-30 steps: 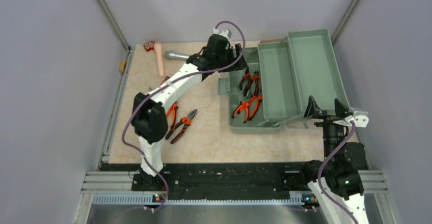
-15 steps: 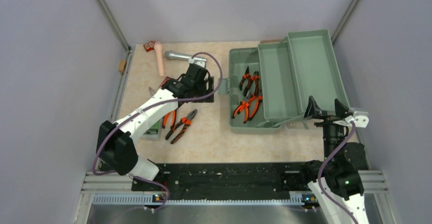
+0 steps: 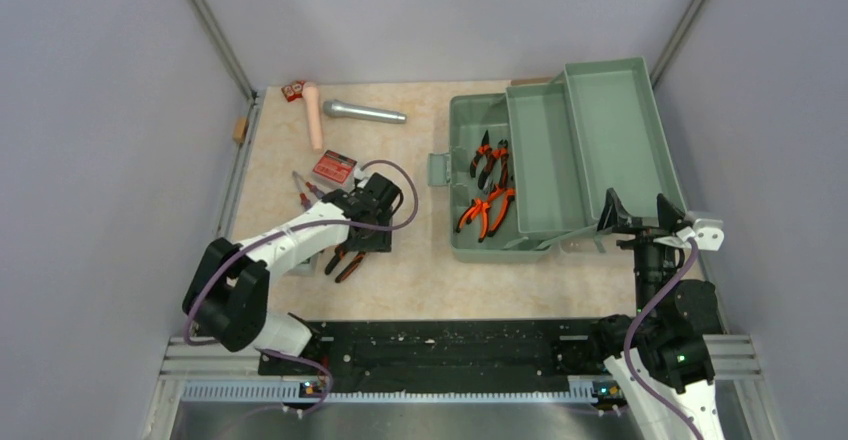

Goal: Pack the tool kit

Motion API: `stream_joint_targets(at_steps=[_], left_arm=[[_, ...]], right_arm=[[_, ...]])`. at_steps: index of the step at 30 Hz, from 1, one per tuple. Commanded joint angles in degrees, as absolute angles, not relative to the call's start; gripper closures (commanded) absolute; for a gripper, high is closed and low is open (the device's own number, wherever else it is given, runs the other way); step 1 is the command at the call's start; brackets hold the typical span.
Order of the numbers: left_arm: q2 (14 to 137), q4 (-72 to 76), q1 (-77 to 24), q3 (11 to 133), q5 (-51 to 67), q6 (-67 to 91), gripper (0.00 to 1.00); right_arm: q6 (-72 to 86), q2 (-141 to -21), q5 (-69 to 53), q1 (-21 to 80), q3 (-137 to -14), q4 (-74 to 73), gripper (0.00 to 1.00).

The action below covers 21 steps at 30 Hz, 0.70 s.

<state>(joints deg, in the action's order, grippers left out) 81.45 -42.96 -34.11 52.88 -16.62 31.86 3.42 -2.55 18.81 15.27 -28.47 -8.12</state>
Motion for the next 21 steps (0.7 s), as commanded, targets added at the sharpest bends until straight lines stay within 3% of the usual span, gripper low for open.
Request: stream_joint_targets(at_steps=[1,8,12,15,21], left_arm=[[84.0,-38.3,-33.3,49.9,-18.2,33.3,0.34],[87.3,-35.2,-32.2,47.4,-17.1,32.8,0.4],[88.8,-34.0,-32.2,47.6,-15.5,31.9,0.48],[89.1,-34.2,-32.7,49.0,-12.9,31.0,0.56],[87.2,-35.2,-36.2,54.6,-8.4,33.2,0.87]], right_arm=[[2.9,-2.2,19.0,16.1,-28.0,-6.2,0.09],[3.0,-2.0,19.0,16.1,-27.9,-6.2,0.09],[3.0,-1.9,19.1,16.1,-27.9,-6.2,0.09],[2.9,-2.0,19.0,16.1,-27.9,-6.2,0.09],[2.9,-1.9,19.0,16.1,-27.8,-6.1,0.09]])
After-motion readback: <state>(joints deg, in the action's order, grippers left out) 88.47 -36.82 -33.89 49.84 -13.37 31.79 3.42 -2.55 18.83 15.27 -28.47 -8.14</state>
